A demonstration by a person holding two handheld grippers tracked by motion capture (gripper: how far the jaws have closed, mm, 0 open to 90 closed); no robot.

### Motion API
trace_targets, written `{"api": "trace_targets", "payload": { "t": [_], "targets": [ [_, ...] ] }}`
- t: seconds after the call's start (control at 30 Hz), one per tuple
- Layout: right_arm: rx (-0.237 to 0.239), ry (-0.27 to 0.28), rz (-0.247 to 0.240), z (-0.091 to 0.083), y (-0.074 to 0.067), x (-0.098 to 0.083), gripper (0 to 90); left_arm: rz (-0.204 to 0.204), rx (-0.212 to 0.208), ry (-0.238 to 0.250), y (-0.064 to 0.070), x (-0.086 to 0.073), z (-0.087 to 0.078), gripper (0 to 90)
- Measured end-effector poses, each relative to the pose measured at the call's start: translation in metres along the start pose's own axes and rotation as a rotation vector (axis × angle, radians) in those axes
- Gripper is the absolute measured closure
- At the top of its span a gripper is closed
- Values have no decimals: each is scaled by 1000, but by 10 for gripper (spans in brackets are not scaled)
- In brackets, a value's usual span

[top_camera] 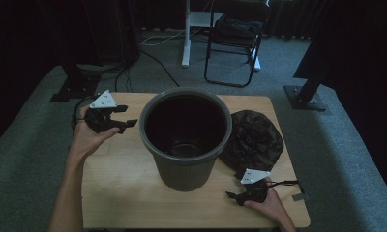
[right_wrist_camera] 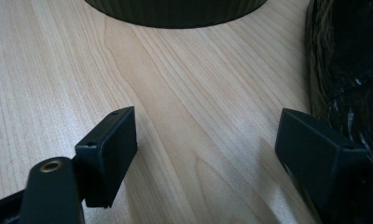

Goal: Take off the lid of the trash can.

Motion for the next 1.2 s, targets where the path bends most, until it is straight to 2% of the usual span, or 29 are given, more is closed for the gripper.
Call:
{"api": "trace_targets", "payload": {
  "t": [0.2,0.37,0.57,0.83,0.9,0.97,1.2],
  "targets": [
    [2,-3,1,0,0,0,202,-7,36,-1,-18,16,-11,356],
    [4,-4,3,0,0,0,202,-10,25,11,-24,35,-16,348],
    [4,-4,4,0,0,0,202,-14,10,48,-28,61,-18,348],
    [6,-5,4,0,0,0,202,0,-49,55,-21,93,-6,333],
    [5,-5,4,0,0,0,202,2,-49,48,-20,97,-3,333],
    [7,-5,3,0,0,0,202,-2,-65,39,-17,106,5,341],
    [10,-5,3,0,0,-1,201,8,-60,5,-13,116,29,348]
  ]
}}
Point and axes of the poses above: each handheld gripper's, and its own axes: z roughly forward along the jaws, x roughly out of its top, y roughly to its right, the point moved 9 cm from there along z, roughly forward along the jaws, and after that the axes turned 13 degrees about z, right-handed, at the moved point
